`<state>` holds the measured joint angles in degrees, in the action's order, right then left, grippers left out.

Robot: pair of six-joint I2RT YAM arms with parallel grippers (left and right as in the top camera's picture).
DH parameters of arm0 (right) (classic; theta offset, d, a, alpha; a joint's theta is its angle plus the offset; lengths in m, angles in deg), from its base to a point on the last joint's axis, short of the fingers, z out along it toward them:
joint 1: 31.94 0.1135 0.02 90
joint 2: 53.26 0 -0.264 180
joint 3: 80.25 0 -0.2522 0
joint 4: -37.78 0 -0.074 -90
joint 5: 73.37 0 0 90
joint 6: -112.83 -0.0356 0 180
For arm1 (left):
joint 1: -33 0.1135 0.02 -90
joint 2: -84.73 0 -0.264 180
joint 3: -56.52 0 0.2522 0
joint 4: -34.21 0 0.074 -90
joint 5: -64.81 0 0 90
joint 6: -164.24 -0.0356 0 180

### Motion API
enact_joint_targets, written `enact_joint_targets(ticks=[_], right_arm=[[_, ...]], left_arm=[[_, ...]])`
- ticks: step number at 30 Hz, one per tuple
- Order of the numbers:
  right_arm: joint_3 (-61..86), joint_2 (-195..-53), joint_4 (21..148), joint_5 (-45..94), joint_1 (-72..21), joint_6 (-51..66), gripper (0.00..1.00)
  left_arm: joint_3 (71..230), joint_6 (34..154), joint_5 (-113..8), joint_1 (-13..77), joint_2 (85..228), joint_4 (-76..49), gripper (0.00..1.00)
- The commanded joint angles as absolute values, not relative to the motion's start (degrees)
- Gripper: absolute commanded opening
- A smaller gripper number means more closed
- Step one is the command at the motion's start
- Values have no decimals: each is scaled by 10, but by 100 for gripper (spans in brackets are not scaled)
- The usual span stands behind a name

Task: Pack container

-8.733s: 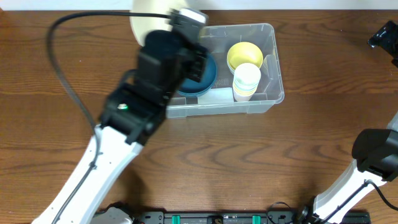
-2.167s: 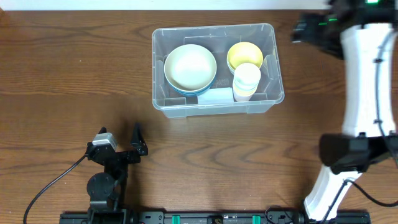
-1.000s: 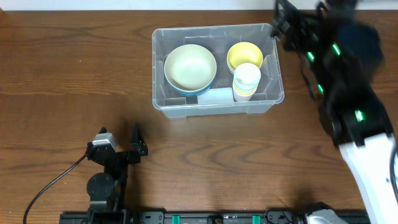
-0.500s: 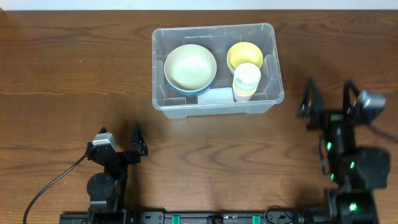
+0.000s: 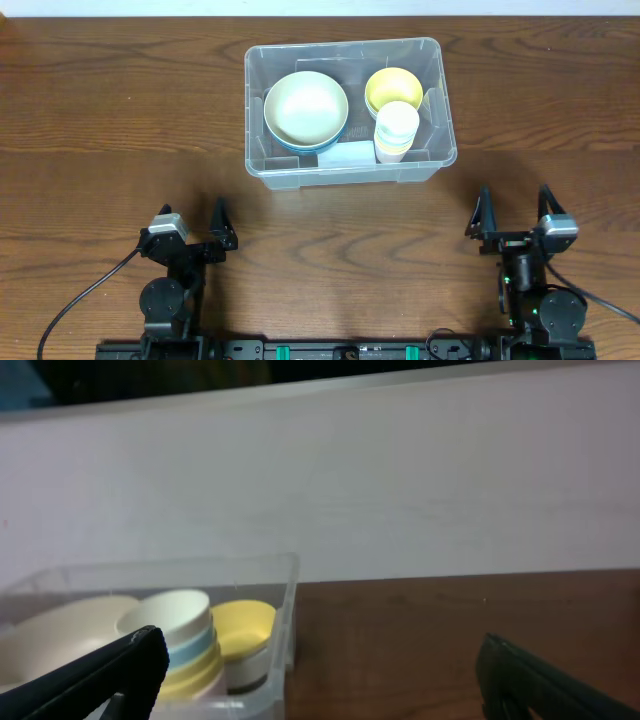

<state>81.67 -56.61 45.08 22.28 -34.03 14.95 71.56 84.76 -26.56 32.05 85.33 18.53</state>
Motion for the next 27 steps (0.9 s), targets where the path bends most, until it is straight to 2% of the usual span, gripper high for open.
enact_joint_targets(ticks=[1, 7, 17, 27], right_arm=[[832, -542, 447, 254, -346, 201, 99], [858, -535, 449, 281, -346, 208, 99], [857, -536, 549, 278, -346, 259, 99], [857, -536, 549, 272, -346, 268, 99]], left_arm=[[705, 849, -261, 323, 850, 164, 98], [705, 849, -261, 323, 850, 164, 98], [705, 849, -261, 323, 850, 164, 98], [705, 849, -261, 323, 850, 164, 98]])
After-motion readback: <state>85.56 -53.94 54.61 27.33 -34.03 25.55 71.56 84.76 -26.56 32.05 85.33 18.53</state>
